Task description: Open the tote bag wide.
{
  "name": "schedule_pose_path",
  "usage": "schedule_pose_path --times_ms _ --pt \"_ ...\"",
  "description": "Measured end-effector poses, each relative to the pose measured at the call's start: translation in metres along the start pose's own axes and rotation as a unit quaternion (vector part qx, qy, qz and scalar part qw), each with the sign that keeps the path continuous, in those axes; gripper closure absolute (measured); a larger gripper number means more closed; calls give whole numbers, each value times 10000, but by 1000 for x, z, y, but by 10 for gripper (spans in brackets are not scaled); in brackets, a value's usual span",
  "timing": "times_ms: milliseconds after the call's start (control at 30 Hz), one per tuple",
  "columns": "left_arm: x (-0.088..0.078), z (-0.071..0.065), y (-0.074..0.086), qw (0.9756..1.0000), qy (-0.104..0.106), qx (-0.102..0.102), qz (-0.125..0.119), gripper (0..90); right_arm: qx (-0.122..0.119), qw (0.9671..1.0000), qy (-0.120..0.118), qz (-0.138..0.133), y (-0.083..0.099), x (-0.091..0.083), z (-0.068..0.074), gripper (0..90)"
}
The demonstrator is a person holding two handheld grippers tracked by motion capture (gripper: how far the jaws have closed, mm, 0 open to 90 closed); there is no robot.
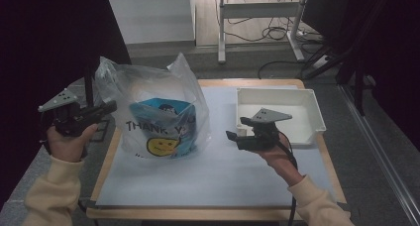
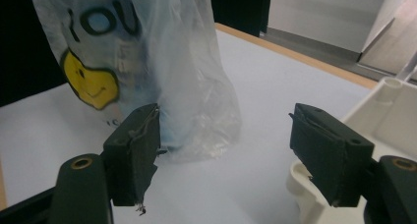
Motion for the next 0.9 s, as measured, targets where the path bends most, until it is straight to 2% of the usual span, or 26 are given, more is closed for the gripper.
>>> schedule_pose_path --times_ms 533,900 --pt "0 -4 -2 10000 39 19 -9 896 -313 9990 -296 -138 -51 17 19 351" --pt "-1 -4 -1 10000 34 22 -25 897 -375 9980 -482 -153 -69 30 28 404"
Point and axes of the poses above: each handheld gripper's, and its own axes: x roughly forward along the jaws, y roughly out of its underside, z roughly to its left, the point moved 9 cm from there along x, roughly forward along the jaws, and after that the axes turned 5 degrees about x, right-handed, at the moved point
